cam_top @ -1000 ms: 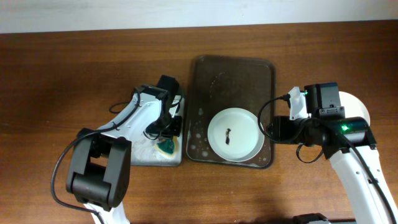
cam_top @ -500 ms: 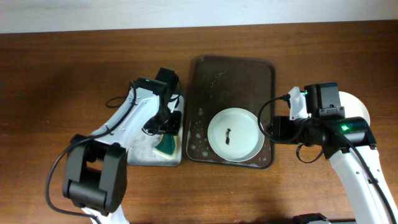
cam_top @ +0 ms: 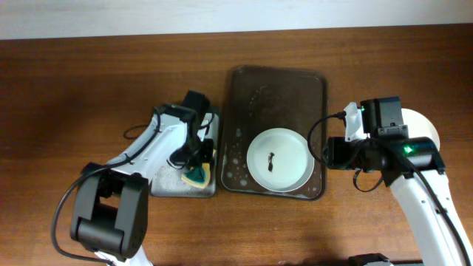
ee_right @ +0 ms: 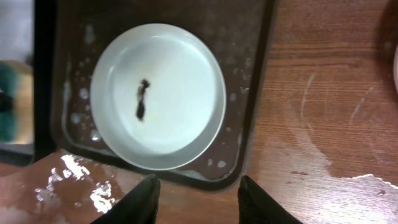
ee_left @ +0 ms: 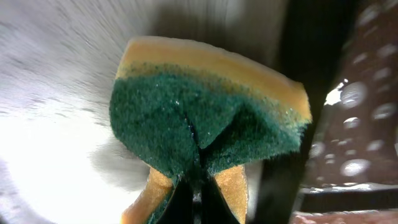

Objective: Clean dirty plates on tray and stack at the side

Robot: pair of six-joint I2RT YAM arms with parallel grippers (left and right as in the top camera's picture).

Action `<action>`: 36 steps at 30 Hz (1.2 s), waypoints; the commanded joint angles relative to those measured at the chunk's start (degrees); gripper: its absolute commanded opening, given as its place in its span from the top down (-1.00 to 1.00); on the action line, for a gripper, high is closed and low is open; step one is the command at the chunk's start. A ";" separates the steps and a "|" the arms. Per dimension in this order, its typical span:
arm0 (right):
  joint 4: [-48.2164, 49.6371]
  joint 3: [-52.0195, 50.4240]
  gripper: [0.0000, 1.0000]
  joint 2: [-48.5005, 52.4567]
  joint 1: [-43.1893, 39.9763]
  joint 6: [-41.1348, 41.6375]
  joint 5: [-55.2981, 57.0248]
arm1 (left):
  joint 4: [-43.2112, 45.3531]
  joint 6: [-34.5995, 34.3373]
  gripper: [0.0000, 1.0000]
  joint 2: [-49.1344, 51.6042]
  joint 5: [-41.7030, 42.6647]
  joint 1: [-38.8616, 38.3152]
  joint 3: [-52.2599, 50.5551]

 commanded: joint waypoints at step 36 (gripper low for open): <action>13.42 -0.31 0.92 37.81 0.07 4.42 0.07 | -5.73 -17.64 1.00 23.26 -15.87 -13.27 24.37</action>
